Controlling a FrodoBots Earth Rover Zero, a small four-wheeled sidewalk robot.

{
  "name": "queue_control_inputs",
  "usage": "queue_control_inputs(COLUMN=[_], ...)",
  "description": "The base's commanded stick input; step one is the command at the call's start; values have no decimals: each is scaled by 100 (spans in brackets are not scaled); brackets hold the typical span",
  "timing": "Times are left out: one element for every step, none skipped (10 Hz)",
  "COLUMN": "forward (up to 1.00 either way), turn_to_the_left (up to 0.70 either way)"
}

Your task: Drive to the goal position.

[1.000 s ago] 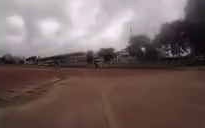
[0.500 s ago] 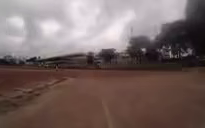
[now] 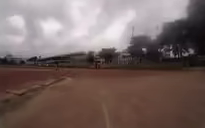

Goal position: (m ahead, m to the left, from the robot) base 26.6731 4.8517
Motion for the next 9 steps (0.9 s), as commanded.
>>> queue_control_inputs(forward=[70,70,70,70,70,70,70,70,70], turn_to_the_left=[0,0,0,5,6,1,0,0,0])
